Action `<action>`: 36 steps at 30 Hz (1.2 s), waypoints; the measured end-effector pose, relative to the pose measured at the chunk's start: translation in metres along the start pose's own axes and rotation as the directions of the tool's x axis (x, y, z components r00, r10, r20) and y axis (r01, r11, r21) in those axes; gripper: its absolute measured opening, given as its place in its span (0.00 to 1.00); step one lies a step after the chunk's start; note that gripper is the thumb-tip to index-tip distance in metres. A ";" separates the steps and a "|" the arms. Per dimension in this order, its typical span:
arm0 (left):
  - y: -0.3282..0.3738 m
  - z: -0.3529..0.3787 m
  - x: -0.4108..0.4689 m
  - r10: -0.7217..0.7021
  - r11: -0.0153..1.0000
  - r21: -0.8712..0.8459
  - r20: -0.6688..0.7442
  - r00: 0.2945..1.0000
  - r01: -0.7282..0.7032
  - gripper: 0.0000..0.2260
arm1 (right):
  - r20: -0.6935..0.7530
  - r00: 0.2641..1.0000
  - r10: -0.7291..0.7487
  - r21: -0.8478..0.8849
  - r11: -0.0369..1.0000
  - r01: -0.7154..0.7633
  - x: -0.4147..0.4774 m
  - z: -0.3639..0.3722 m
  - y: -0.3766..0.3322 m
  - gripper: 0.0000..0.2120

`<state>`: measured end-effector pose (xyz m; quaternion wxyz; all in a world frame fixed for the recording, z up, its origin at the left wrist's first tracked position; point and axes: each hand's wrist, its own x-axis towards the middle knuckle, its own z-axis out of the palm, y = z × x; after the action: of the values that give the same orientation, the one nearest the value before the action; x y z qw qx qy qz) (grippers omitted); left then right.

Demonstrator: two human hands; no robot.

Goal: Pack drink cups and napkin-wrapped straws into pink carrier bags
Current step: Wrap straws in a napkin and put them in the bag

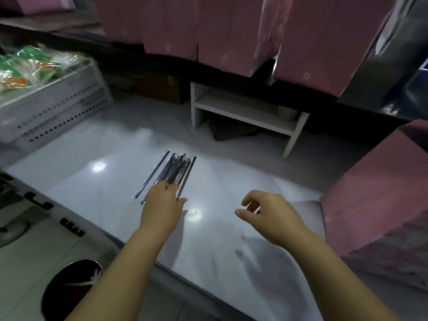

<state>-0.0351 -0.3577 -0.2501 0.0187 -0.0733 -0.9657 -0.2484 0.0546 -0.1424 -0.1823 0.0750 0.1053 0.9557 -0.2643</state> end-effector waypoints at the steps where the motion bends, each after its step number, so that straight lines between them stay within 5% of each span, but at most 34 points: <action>1: -0.002 0.003 0.002 0.011 0.999 0.051 0.002 1.000 -0.011 0.13 | 0.004 1.000 0.013 -0.003 1.000 -0.013 0.003 0.003 0.001 0.12; 10: 0.004 0.014 0.004 0.024 0.965 0.262 0.024 0.999 -0.030 0.08 | 0.007 0.999 0.046 0.026 0.999 -0.046 0.012 0.015 0.007 0.12; 23: 0.023 0.016 0.005 0.001 0.981 0.191 0.187 0.982 -0.038 0.09 | -0.029 0.998 0.058 0.092 0.994 -0.055 0.009 0.009 0.009 0.11; 30: 0.041 0.011 0.001 -0.059 0.954 -0.282 0.174 0.983 0.107 0.03 | -0.115 0.992 0.058 0.131 0.990 -0.043 -0.003 -0.003 0.015 0.10; 36: 0.078 -0.010 -0.018 0.027 0.721 -0.690 0.128 0.991 0.070 0.09 | -0.300 0.954 -0.006 0.252 0.964 0.085 -0.034 -0.028 0.015 0.06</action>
<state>-0.0058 -0.2978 -0.2054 -0.0753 -0.0797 -0.8028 -0.5860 0.0889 -0.1208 -0.1594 -0.0900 0.1307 0.9150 -0.3710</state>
